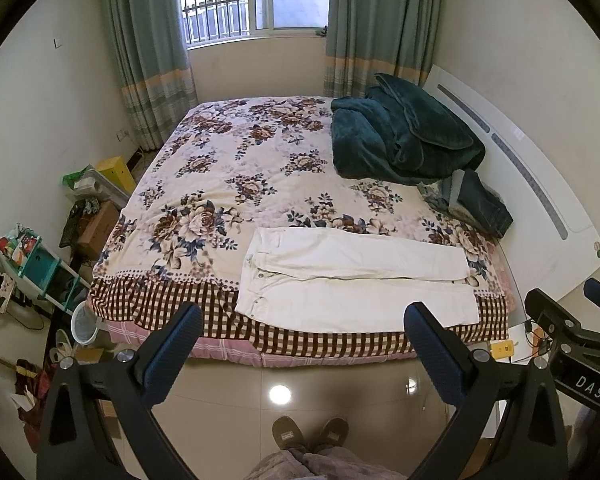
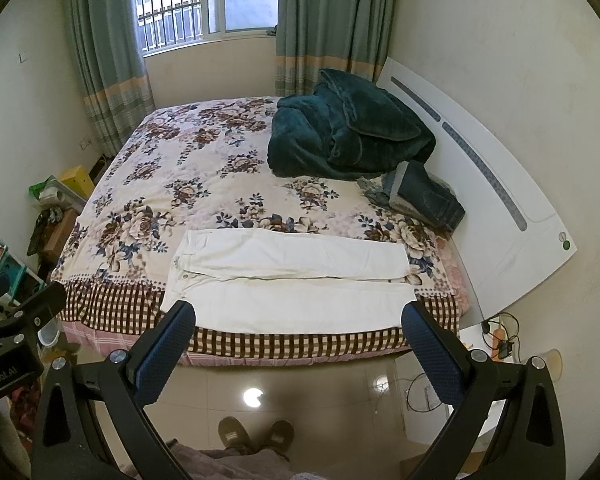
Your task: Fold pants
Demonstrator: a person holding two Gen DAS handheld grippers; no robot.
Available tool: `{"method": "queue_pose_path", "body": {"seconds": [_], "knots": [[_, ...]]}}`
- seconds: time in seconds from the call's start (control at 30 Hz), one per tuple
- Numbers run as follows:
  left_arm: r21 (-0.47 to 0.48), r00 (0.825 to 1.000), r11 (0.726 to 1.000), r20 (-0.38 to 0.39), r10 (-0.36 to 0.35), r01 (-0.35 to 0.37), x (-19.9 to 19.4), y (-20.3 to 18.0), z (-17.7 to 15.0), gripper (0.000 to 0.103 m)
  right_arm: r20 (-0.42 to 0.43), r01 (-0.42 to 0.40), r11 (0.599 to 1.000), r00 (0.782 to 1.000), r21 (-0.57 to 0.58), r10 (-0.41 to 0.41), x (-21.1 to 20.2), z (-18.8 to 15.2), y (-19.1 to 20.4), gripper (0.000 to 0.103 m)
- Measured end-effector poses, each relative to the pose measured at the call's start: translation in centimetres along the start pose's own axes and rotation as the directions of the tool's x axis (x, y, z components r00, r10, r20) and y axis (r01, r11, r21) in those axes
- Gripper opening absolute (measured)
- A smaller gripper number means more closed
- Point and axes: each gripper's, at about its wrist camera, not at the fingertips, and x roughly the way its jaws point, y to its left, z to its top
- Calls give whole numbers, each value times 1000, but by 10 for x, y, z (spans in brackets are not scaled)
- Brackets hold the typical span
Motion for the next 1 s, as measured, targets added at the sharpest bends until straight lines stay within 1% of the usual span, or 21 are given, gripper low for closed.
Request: {"method": "queue_pose_path", "body": {"seconds": [0.37,0.63,0.8,0.83,0.9,1.0], "knots": [[0,1000,1000,3,1,-1,0,-1,-2,103,2,1,1000,1000,1,-1,0,-1,1,103],[3,1000,1000,2,-2,2,2,-3,3,103,-2,0,1000,1000,2,0,1,-4,1,103],[4,1000,1000,5,-1,1,4,-3,5,103,-6,12,1000,1000,23,-12,-1,0,2,103],[4,1000,1000,12,2,-2,6,-2,6,103,-9,11,999,1000,36,-11,1,1,1,103],[3,999,1000,35,18,-18,11,-1,11,103,-17,13,998,1000,66,-12,23,3,3,103],[-5,996,999,76,50,-50,31,5,21,103,-10,36,993,999,109,-35,49,5,1,103]]}}
